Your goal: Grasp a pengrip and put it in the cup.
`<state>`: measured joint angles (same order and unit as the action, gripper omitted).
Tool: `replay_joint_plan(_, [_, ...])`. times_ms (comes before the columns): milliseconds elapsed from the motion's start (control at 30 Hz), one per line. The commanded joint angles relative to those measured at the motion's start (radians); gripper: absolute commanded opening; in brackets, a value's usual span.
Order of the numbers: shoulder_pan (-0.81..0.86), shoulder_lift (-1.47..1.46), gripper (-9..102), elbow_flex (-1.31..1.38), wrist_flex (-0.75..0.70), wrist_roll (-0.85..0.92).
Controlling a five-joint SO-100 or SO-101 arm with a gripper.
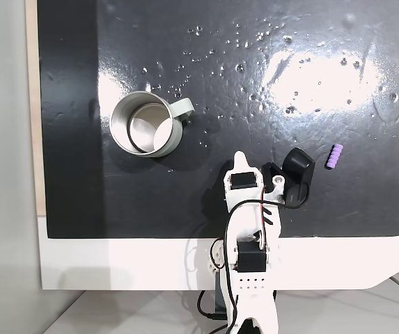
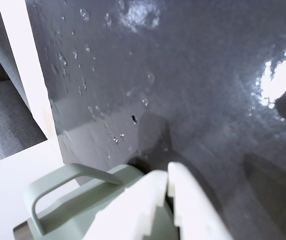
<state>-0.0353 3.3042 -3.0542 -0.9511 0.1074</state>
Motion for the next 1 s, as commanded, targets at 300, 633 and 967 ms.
replay_joint_plan(300, [-0.071,0.011,0,-0.008,0.067,0.103])
replay_joint_plan(633, [-0.083,0.011,0,-0.008,0.067,0.104])
replay_joint_plan(967, [-0.037,0.012,0,0.026,0.048,-0.009])
